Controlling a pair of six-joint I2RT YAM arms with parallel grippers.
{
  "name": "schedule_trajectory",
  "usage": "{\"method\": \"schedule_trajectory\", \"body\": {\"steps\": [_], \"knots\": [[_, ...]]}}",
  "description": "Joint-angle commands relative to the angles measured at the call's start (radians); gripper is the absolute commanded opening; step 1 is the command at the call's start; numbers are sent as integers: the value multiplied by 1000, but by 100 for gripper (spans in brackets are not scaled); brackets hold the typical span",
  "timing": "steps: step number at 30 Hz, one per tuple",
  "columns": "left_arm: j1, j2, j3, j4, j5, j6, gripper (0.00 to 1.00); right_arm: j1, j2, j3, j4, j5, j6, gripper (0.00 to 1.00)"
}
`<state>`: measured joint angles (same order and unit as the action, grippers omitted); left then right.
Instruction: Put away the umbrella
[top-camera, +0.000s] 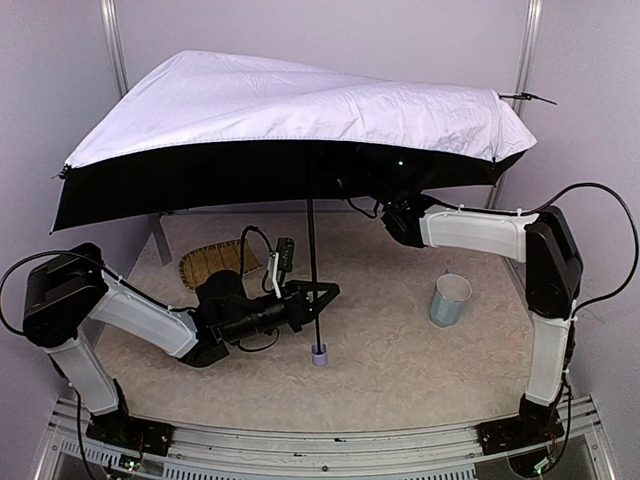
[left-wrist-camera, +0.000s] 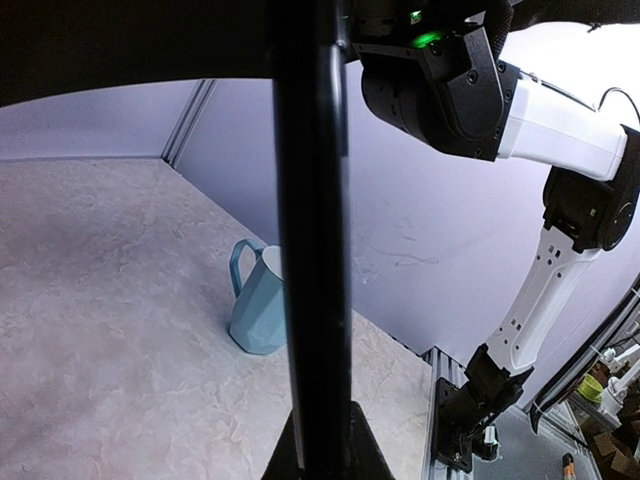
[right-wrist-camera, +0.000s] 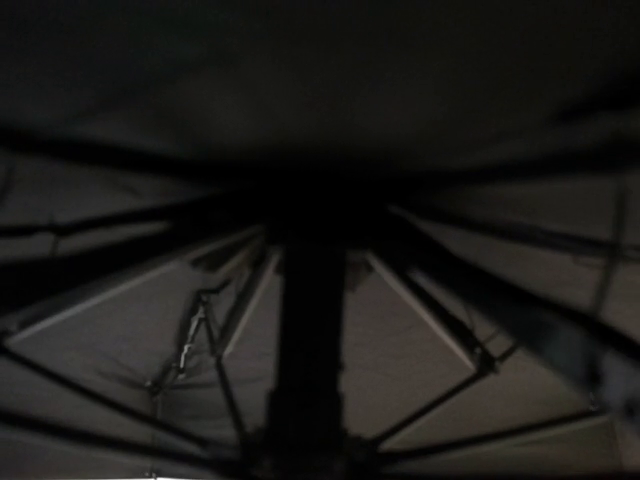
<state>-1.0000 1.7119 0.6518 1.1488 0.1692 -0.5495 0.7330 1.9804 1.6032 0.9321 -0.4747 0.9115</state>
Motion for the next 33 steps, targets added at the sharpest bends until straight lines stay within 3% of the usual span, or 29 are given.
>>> {"method": "schedule_trajectory", "body": {"steps": [1, 2, 5, 9, 10, 13, 16, 24, 29, 33], "knots": [[-25, -42, 17, 44, 44, 103, 0, -4, -39, -29, 52, 68, 0, 32], [-26, -43, 16, 45, 46, 103, 0, -5, -40, -32, 59, 68, 1, 28], [-27, -45, 13, 47, 44, 106, 0, -6, -43, -30, 50, 70, -1, 1], [-29, -54, 6, 38, 22, 114, 0, -6, -61, -52, 34, 80, -42, 0], [-29, -59, 3, 31, 5, 116, 0, -6, -73, -60, 8, 86, -72, 6], [-30, -94, 17, -76, -114, 131, 0, -2, -131, -98, -111, 136, -213, 43], [-49, -127, 96, -268, -281, 193, 0, 14, -214, -174, -223, 295, -388, 57], [-120, -103, 233, -474, -572, 286, 0, 120, -287, -286, -270, 689, -756, 62], [-140, -77, 264, -492, -628, 291, 0, 158, -301, -291, -218, 865, -831, 46], [-154, -63, 274, -496, -667, 311, 0, 160, -307, -287, -194, 917, -852, 47]]}}
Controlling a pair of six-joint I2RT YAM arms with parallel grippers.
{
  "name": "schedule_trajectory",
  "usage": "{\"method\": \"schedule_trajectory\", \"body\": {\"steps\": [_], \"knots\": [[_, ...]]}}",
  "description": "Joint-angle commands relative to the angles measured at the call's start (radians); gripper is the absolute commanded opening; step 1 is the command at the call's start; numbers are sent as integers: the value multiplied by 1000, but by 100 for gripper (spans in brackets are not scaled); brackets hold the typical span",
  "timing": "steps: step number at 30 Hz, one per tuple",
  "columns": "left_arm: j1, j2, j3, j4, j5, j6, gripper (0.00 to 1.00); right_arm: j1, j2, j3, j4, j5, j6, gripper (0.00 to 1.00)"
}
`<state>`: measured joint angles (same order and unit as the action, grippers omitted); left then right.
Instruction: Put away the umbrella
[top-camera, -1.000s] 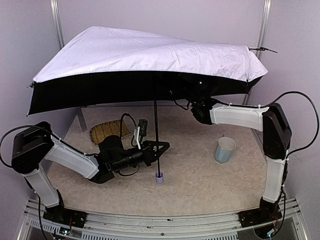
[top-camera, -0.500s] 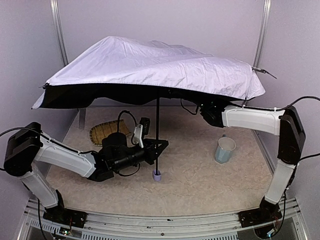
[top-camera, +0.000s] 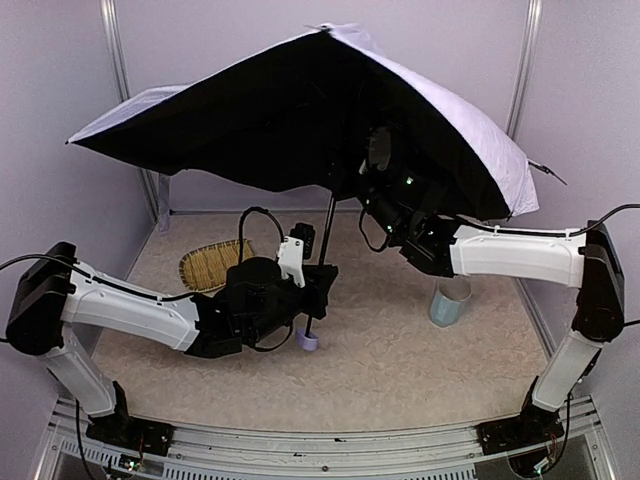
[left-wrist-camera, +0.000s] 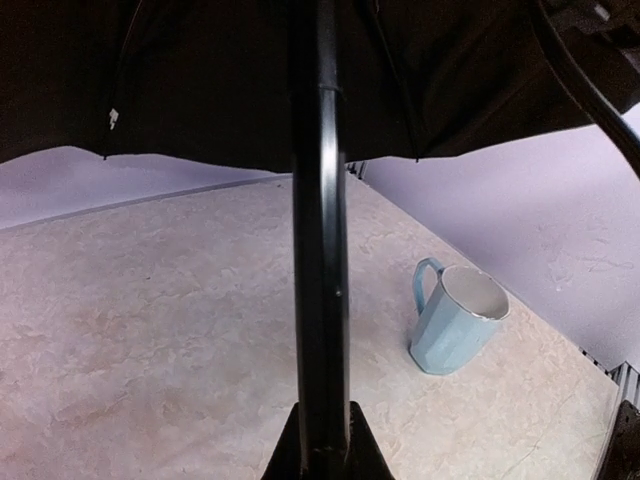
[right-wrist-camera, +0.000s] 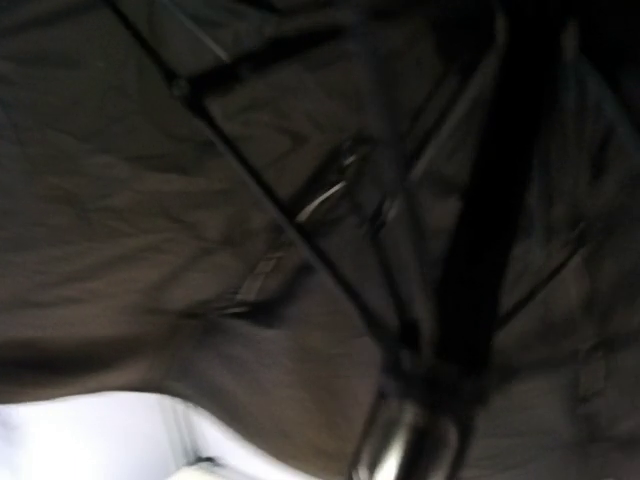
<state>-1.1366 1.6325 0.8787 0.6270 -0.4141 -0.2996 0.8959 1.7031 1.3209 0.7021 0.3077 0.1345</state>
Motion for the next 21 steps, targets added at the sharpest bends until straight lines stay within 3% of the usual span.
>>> {"method": "schedule_trajectory", "body": {"steps": [1, 3, 4, 7, 11, 12, 16, 21], "knots": [[-18, 19, 49, 26, -86, 60, 0, -3, -30, -3, 42, 137, -77, 46], [-19, 25, 49, 32, -85, 59, 0, -3, -28, -4, 52, 130, -79, 32], [-18, 27, 48, 33, -84, 61, 0, -4, -28, -3, 51, 119, -75, 19], [-18, 23, 29, 58, -56, 68, 0, -5, -37, -9, 26, 71, -30, 0], [6, 5, -21, 109, 127, 86, 0, -6, -69, -17, 11, -28, 69, 0], [18, 2, -32, 119, 175, 84, 5, -7, -75, -13, 10, -65, 97, 0], [75, -1, -105, 224, 310, 39, 44, -6, -91, 1, 24, -220, 226, 0], [131, 19, -140, 279, 417, -18, 55, -7, -99, 7, 55, -291, 316, 0]]}}
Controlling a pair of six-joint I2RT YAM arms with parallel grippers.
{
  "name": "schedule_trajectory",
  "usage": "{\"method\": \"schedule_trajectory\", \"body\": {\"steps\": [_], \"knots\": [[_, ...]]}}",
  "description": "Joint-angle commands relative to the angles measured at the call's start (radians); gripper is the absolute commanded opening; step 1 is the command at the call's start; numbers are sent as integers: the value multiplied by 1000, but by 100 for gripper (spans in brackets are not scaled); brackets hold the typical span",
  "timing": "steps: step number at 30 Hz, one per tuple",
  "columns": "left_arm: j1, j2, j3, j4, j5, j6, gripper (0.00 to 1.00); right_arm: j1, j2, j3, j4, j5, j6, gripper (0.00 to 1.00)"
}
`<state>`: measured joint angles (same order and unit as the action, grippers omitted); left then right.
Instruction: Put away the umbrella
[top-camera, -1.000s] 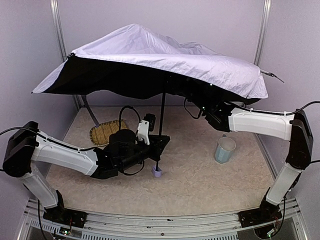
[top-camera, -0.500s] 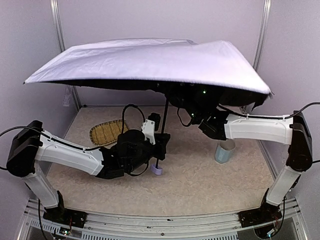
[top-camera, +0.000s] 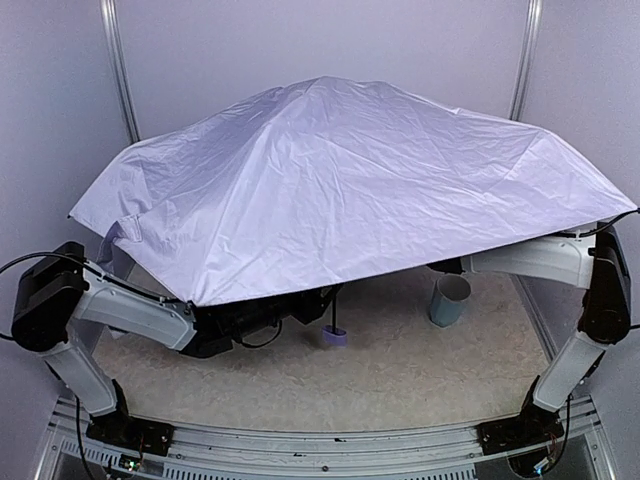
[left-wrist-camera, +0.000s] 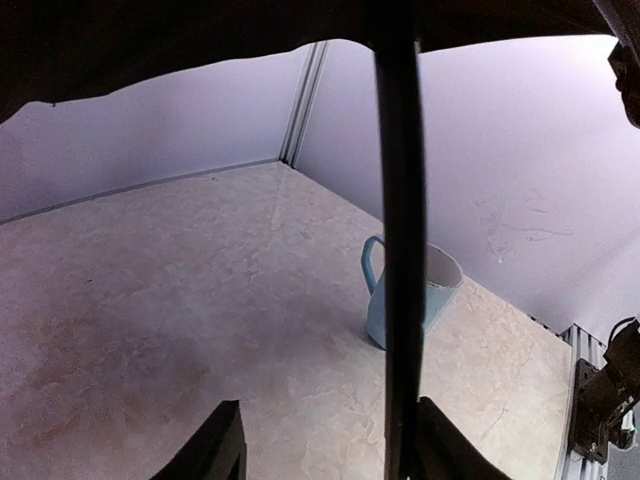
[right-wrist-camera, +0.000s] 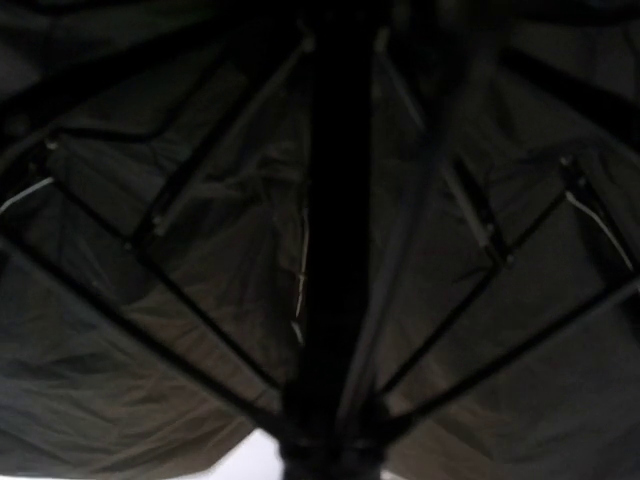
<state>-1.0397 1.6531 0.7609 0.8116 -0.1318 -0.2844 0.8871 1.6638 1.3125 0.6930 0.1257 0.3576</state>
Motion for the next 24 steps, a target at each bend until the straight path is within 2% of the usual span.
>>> {"method": "schedule_trajectory", "body": {"steps": [1, 4, 8, 11, 13, 18, 21, 24], "knots": [[34, 5, -24, 104, 168, -30, 60, 2, -61, 14, 74, -107, 95, 0], [28, 32, -33, 157, 238, -35, 68, 2, -59, 11, 98, -99, 95, 0], [35, 73, -28, 177, 215, -67, 65, 2, -58, 17, 98, -129, 136, 0], [45, 93, -29, 188, 207, -75, 55, 3, -63, 21, 90, -153, 148, 0], [42, 98, -27, 190, 217, -72, 44, 3, -68, 20, 88, -166, 146, 0], [26, 93, -25, 208, 244, -70, 2, 1, -74, 11, 94, -164, 117, 0], [15, 75, -27, 209, 202, -79, 0, -3, -72, 9, 75, -134, 55, 0], [0, 48, -25, 197, 153, -69, 0, -21, -75, -13, 65, -75, 30, 18]]}}
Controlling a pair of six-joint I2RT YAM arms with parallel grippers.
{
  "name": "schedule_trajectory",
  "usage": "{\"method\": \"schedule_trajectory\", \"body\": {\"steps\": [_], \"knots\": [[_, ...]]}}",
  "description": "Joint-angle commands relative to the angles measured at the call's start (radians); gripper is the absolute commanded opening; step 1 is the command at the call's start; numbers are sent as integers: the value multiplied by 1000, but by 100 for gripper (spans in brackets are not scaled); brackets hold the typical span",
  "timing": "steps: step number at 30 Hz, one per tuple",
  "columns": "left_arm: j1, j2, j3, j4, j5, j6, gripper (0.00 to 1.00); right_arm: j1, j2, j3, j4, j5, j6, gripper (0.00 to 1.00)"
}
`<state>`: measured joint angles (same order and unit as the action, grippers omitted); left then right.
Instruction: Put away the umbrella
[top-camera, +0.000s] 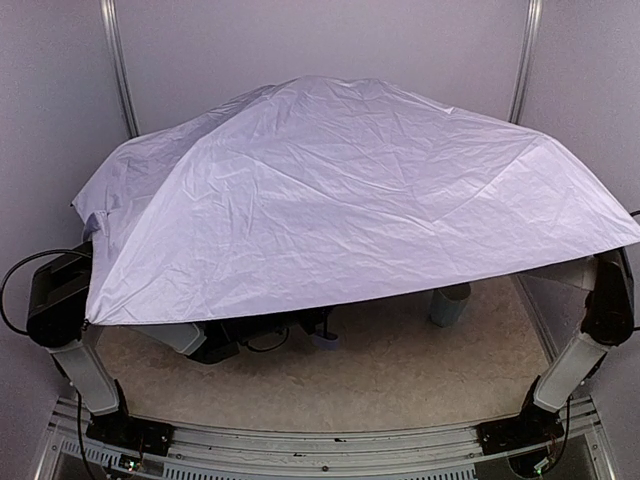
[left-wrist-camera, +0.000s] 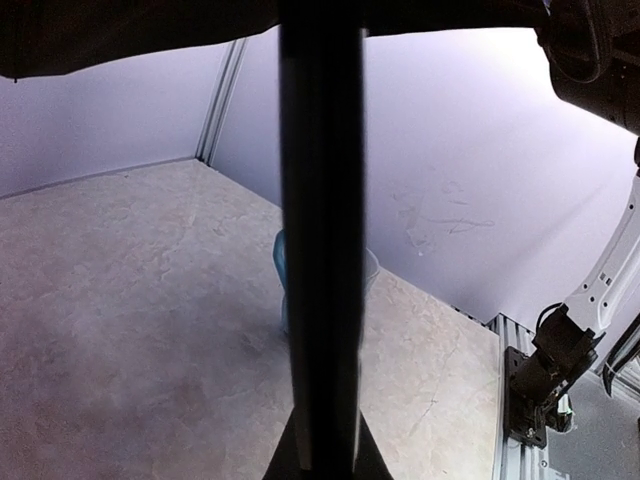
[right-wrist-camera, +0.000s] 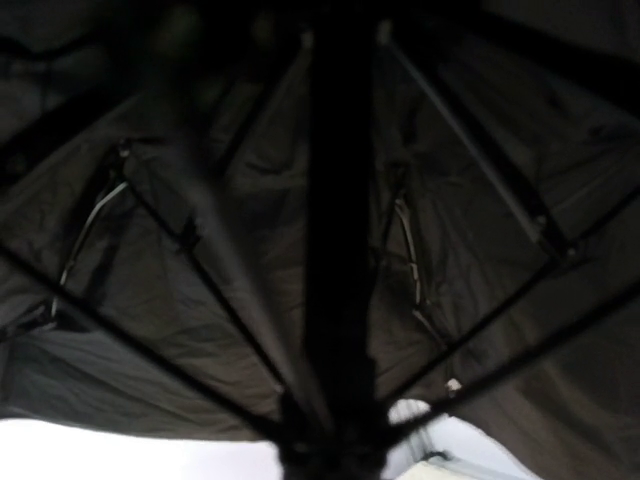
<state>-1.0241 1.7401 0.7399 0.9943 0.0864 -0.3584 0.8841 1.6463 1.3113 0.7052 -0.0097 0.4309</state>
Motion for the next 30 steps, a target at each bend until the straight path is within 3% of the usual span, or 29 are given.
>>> {"method": "schedule_trajectory", "body": {"steps": [1, 8, 14, 22, 30], "knots": [[-23, -47, -4, 7, -80, 18, 0, -29, -60, -23, 59, 68, -38, 24], [-41, -73, -5, -5, -108, 48, 0, -55, -57, -32, 66, 72, -51, 32], [-48, -76, -2, -6, -110, 56, 0, -56, -39, -13, 29, 60, -58, 24], [-44, -100, 2, -17, -117, 70, 0, -57, -33, -24, -21, 58, -57, 38], [-41, -99, 7, -20, -123, 71, 0, -57, -31, -27, -50, 64, -68, 39]]}}
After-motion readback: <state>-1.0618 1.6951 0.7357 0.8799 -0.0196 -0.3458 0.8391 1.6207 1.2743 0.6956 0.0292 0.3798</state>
